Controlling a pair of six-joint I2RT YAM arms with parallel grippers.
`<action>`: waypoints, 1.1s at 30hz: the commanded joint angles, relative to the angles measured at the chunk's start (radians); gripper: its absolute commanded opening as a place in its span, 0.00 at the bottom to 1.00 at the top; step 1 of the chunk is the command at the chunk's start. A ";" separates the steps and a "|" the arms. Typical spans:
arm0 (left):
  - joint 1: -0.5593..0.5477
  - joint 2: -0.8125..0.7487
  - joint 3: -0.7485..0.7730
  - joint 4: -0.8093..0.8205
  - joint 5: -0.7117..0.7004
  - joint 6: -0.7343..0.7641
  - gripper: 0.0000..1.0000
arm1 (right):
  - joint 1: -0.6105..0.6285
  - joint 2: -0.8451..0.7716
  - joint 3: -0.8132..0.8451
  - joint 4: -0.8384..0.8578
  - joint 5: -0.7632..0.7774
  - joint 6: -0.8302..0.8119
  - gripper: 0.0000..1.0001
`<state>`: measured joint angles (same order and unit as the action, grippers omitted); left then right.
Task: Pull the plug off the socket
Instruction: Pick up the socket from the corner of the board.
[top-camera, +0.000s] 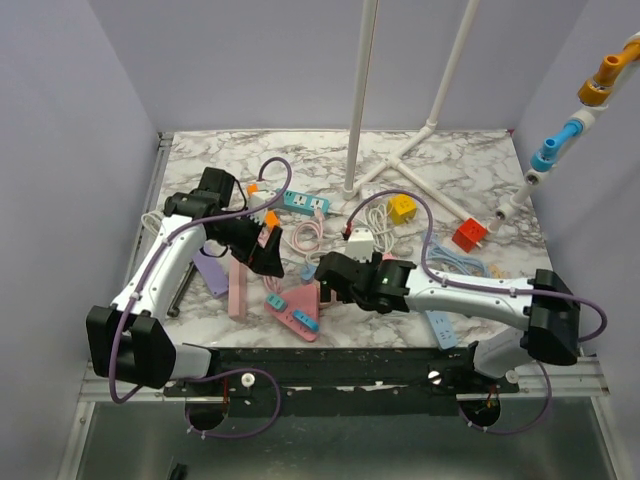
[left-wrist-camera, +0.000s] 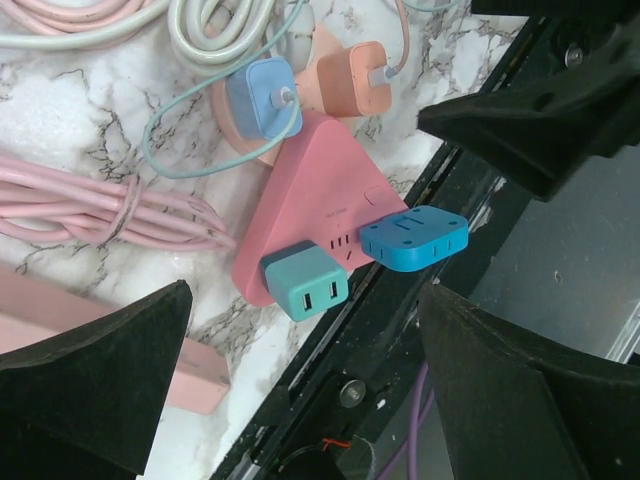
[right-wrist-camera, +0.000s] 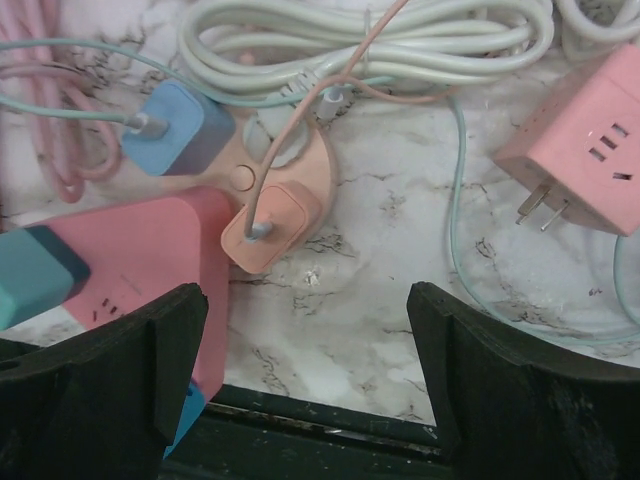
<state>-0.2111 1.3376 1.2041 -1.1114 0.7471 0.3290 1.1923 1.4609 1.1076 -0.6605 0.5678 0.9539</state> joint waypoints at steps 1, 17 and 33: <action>0.001 -0.071 -0.033 0.033 0.032 0.044 0.98 | 0.007 0.091 0.006 0.042 -0.012 0.051 0.91; 0.001 -0.106 -0.002 -0.007 -0.023 0.054 0.98 | -0.001 0.265 0.117 0.031 0.092 0.074 0.80; 0.001 -0.091 0.005 0.015 -0.030 0.036 0.98 | -0.125 0.133 0.059 -0.056 0.096 0.059 0.80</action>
<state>-0.2108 1.2419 1.1831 -1.1065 0.7231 0.3660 1.0927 1.5913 1.1419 -0.6754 0.6277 1.0195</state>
